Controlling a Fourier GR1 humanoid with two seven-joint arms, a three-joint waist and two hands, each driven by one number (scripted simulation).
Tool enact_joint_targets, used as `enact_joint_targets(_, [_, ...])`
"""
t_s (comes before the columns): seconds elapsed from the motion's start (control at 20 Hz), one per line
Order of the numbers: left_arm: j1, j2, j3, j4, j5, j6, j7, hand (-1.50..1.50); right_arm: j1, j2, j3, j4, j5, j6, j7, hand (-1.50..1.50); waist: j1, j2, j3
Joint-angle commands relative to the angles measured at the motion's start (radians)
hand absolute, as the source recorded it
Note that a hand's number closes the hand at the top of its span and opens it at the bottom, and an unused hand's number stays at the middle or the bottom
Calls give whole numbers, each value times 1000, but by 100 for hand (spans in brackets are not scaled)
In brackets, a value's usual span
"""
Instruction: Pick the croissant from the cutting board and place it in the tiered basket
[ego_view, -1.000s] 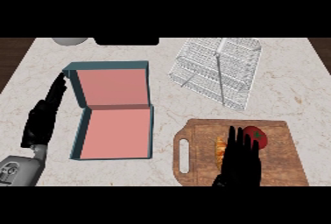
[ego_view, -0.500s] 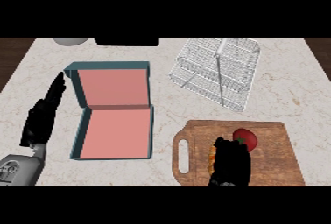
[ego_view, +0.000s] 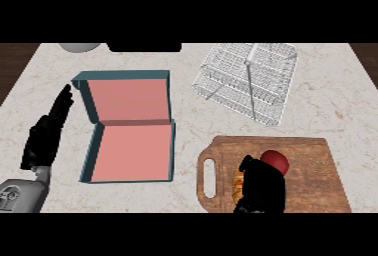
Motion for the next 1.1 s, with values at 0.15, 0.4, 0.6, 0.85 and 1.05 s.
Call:
enact_joint_targets(0.15, [-30,-32,-38,-25,-19,-15,15,0,-275,13,66,122,-139,-224,232,150,66,23,7])
enact_joint_targets(0.4, [-55,-43,-57,-24,-19,-31,4,0,-454,14,-14,139,-145,-315,196,150,131,37,6])
enact_joint_targets(0.6, [-69,-49,-66,-25,-27,-29,21,0,-615,14,-84,167,-62,-417,227,150,136,24,4])
enact_joint_targets(0.85, [-99,-52,-77,-23,-39,-30,38,0,-832,14,-153,278,81,-464,256,150,139,24,2])
enact_joint_targets(1.05, [-101,-56,-76,5,-44,-31,22,0,-1002,14,-184,389,168,-432,316,150,139,25,-2])
